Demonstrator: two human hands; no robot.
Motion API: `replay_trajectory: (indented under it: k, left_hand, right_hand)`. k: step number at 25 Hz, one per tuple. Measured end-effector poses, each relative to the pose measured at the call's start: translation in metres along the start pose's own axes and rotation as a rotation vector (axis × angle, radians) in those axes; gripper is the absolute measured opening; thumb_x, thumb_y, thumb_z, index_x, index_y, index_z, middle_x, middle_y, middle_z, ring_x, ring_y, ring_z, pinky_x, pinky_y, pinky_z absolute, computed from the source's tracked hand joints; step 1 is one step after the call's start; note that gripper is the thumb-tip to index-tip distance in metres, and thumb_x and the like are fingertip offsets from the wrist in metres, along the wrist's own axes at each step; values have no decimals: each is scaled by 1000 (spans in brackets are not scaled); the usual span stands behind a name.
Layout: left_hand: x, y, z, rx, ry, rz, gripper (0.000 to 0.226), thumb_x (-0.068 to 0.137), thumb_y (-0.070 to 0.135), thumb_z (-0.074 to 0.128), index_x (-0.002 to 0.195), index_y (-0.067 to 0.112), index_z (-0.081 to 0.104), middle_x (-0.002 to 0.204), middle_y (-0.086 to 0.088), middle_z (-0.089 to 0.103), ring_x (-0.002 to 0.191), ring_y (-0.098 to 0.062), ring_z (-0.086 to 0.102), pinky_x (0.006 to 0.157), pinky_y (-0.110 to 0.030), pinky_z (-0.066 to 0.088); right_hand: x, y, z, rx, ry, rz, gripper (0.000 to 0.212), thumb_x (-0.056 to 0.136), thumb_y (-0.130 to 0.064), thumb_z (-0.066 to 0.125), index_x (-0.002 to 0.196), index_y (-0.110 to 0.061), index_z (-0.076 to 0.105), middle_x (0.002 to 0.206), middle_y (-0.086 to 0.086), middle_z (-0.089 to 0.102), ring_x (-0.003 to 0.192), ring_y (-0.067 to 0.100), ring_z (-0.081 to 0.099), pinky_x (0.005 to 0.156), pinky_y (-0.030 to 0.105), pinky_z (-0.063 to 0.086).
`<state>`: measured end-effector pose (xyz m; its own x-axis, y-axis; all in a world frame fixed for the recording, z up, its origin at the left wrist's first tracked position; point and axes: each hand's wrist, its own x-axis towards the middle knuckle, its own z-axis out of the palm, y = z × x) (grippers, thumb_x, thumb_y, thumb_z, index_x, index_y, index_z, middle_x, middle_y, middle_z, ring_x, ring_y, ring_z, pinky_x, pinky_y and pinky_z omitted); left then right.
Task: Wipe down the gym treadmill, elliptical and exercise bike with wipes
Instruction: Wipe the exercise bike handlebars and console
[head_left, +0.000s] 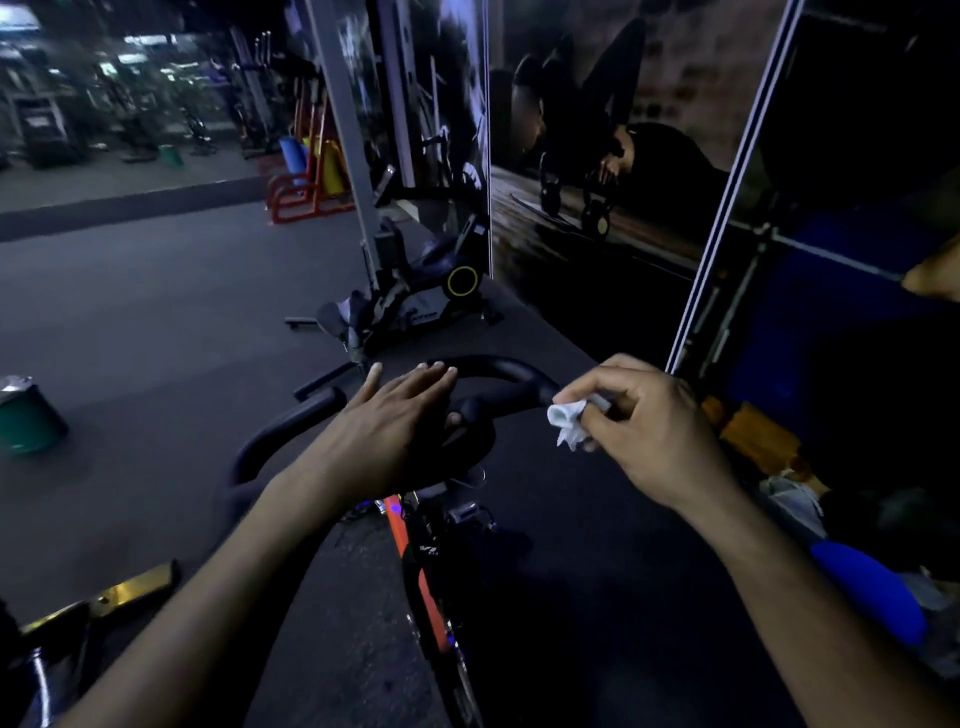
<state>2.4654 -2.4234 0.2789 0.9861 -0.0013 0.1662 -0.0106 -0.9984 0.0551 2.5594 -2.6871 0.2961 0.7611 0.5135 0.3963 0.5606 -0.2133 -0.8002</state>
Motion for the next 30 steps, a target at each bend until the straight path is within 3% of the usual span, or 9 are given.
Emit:
replay_trajectory:
  k: [4,9,13,15,19,22,25,27,30]
  left_hand:
    - [19,9,1,-15,-3,-137,68,103,63,26,160,26,27,160,7,38,141,-19,43,100,-33,40]
    - [25,15,5,-41,22,-292,74,96,73,19,157,34,31,147,16,50,123,-17,58,73,-32,42]
    - [36,20,0,30,-51,-368,85,88,81,2,153,36,33,149,14,51,126,-21,58,84,-37,50]
    - [58,27,1,131,-114,-434,73,96,70,12,157,33,27,159,10,40,136,-23,51,98,-39,49]
    - [104,44,16,290,-354,-458,67,108,47,32,163,23,3,171,2,4,156,-15,16,124,-43,16]
    - [112,49,25,399,-408,-481,73,104,49,39,163,19,6,170,-1,14,153,-18,24,122,-44,26]
    - [106,53,38,470,-326,-483,61,104,46,32,160,24,22,157,4,41,138,-20,48,107,-42,43]
    - [103,53,41,456,-245,-476,57,100,46,25,152,29,40,136,5,61,113,-24,66,81,-42,54]
    - [101,53,43,404,-118,-459,55,98,45,27,138,28,59,113,2,73,86,-31,72,56,-43,53]
  right_hand:
    - [57,19,-16,-57,-31,3,21,90,-5,71,98,-23,78,102,-9,69,86,10,73,83,44,60]
    - [123,66,-24,-103,-168,-55,19,93,-10,69,102,-25,76,106,-10,66,89,12,73,83,46,60]
    - [182,123,-10,-250,-286,-183,17,90,-12,72,98,-26,78,99,-14,67,87,5,68,82,40,57]
    - [208,148,7,-238,-377,-270,16,88,-11,73,98,-22,79,96,-12,68,85,4,67,79,38,57]
    - [254,197,45,-209,-471,-427,20,86,-6,73,98,-21,79,91,-15,62,80,1,62,74,37,57]
    - [281,208,84,-141,-494,-537,20,84,-6,73,96,-20,80,90,-8,61,79,8,62,73,37,55]
    - [294,188,134,-75,-617,-662,17,84,-8,74,96,-19,80,90,1,62,80,13,62,74,36,54]
    - [293,170,157,-114,-751,-758,12,87,-19,75,98,-19,80,92,4,61,80,20,64,74,39,53]
    - [295,165,167,-236,-913,-882,17,92,-28,68,105,-23,78,101,1,60,85,22,64,78,39,53]
